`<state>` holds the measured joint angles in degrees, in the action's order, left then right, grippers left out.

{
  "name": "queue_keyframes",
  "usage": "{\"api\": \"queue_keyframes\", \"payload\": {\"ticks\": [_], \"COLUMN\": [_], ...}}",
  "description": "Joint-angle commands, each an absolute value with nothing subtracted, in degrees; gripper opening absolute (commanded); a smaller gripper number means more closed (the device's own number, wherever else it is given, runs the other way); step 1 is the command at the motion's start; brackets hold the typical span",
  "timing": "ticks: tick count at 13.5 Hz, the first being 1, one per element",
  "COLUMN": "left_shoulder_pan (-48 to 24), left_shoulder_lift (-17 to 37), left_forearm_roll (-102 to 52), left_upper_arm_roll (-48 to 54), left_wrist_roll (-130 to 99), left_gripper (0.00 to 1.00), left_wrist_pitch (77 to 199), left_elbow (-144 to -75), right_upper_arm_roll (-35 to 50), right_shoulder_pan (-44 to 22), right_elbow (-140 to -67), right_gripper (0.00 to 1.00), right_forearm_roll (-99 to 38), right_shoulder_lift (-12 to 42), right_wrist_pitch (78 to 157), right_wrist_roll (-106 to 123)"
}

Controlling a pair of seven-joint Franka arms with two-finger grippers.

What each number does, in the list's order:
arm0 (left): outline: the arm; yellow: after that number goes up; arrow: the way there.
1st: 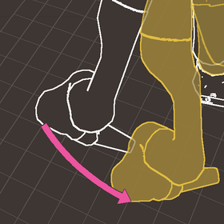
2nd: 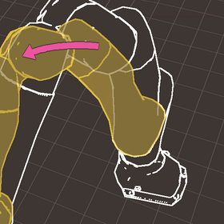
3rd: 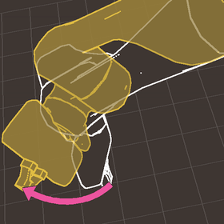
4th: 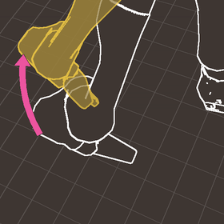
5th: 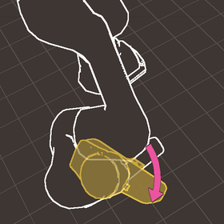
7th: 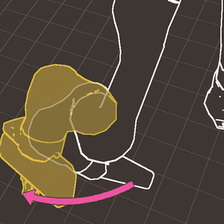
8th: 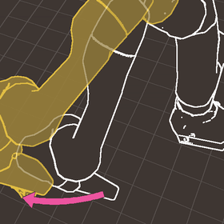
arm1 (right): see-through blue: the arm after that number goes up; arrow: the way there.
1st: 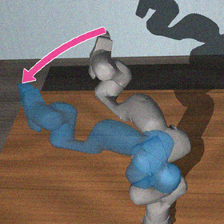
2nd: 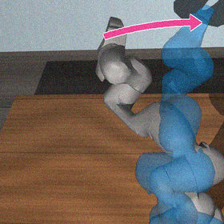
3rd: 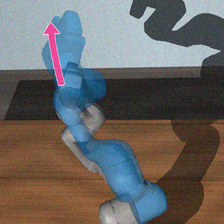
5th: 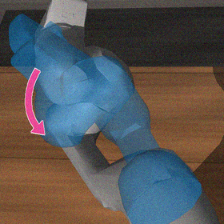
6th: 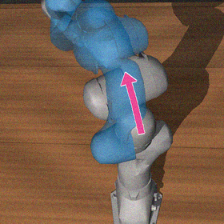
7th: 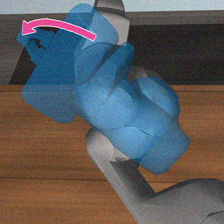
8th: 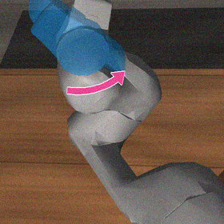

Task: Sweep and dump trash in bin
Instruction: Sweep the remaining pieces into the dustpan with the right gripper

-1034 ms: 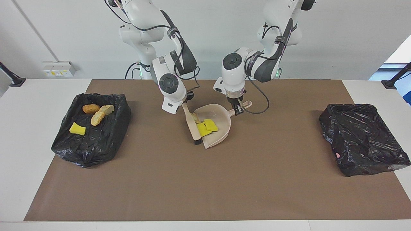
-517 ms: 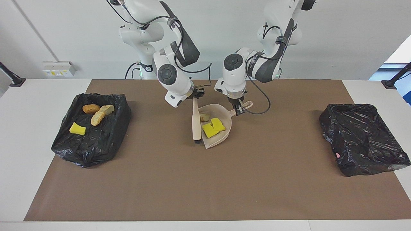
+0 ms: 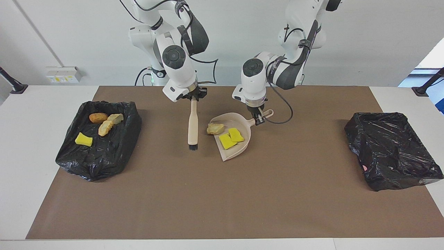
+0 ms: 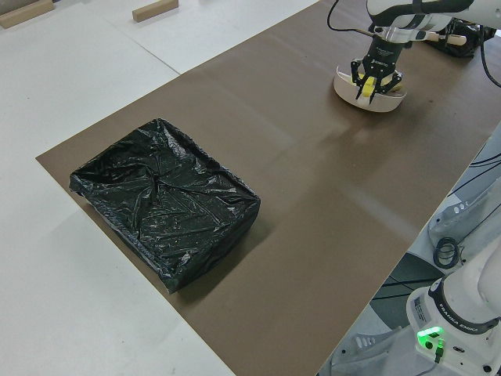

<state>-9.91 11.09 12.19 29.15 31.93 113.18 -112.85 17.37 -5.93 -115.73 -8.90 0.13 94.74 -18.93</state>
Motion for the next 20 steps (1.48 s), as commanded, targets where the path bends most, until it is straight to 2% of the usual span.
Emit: {"api": "queue_keyframes", "payload": {"ticks": [1, 3, 6, 9, 12, 14, 16, 20], "left_shoulder_pan": [-9.05, -9.05, -9.14, -9.05, -8.97, -9.05, -9.58, -9.67], "left_shoulder_lift": [9.32, 9.4, 9.32, 9.32, 9.32, 9.32, 8.88, 3.62], "left_forearm_roll": [12.66, 12.66, 12.74, 12.74, 12.74, 12.74, 12.74, 12.66], "left_upper_arm_roll": [29.27, 29.09, 29.09, 29.0, 28.65, 27.96, 25.23, 19.35], "left_wrist_roll": [35.83, 38.23, 38.23, 38.67, 42.18, 44.1, 48.24, 56.75], "left_gripper": [0.0, 0.0, 0.0, 0.0, 0.0, 0.0, 0.0, 0.0], "left_wrist_pitch": [114.26, 115.31, 114.53, 114.35, 114.43, 114.17, 114.17, 112.94], "left_elbow": [-114.7, -114.7, -114.7, -114.7, -114.7, -114.7, -114.61, -114.61], "right_upper_arm_roll": [18.28, 18.37, 18.37, 18.28, 18.02, 17.49, 17.49, 17.23], "right_shoulder_pan": [-5.54, -5.8, -5.89, -7.82, -7.21, -6.16, -5.54, -3.08], "right_elbow": [-125.13, -126.21, -129.2, -128.85, -126.49, -123.06, -121.65, -120.5], "right_gripper": [0.0, 0.0, 0.0, 0.0, 0.0, 0.0, 0.0, 0.0], "right_forearm_roll": [-6.77, -9.04, -23.87, -32.51, -31.48, -23.61, -17.42, -14.42], "right_shoulder_lift": [-4.21, -3.87, -4.04, -3.69, -3.86, -5.79, -6.59, -8.35], "right_wrist_pitch": [96.32, 96.24, 102.9, 104.85, 102.76, 96.79, 95.89, 94.93], "right_wrist_roll": [-13.02, -10.73, -7.3, -9.57, -11.16, -15.53, -20.81, -21.45]}}
